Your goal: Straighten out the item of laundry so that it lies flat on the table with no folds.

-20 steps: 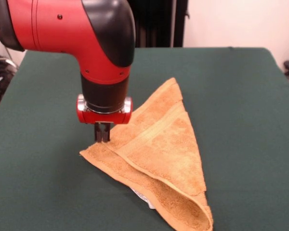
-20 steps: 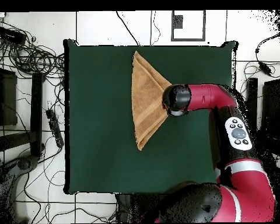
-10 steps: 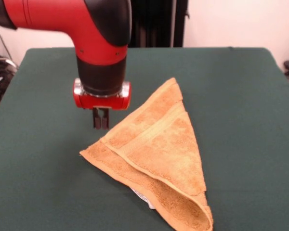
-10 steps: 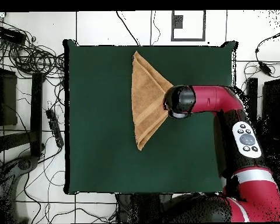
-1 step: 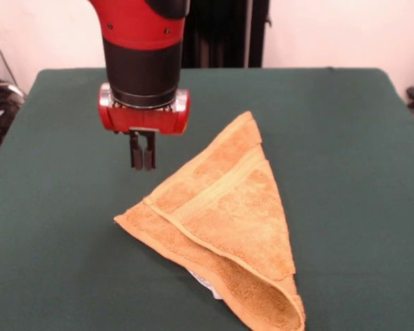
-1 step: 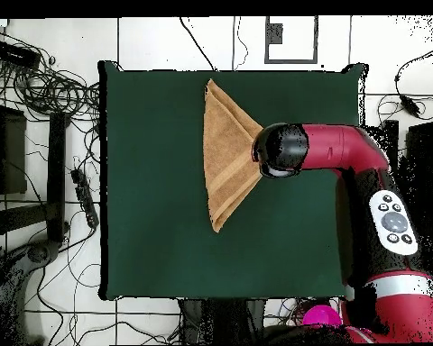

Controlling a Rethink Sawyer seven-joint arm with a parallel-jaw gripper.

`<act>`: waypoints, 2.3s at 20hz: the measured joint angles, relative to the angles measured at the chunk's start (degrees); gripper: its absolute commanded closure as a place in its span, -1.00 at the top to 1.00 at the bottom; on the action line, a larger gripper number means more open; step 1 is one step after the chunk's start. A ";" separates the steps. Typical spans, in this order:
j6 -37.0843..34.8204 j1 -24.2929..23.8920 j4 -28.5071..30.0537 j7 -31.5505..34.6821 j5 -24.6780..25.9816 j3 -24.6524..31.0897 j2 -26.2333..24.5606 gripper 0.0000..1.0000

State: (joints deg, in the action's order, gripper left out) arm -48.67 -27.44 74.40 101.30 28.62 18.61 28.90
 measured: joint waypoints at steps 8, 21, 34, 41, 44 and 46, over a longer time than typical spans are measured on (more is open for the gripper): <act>0.01 1.34 -1.07 0.00 1.66 -0.01 -1.69 -1.00; 0.01 1.35 -2.83 0.00 4.51 0.05 -7.57 -1.00; -0.33 1.56 -4.76 0.00 6.15 0.06 -9.69 1.00; -0.33 1.56 -4.78 0.00 6.15 0.05 -9.68 1.00; -0.33 1.56 -4.78 0.00 6.15 0.05 -9.68 1.00; -0.38 1.58 -4.80 0.00 6.15 0.04 -9.68 1.00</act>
State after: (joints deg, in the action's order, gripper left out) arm -49.05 -25.86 69.60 101.30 34.77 18.64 19.22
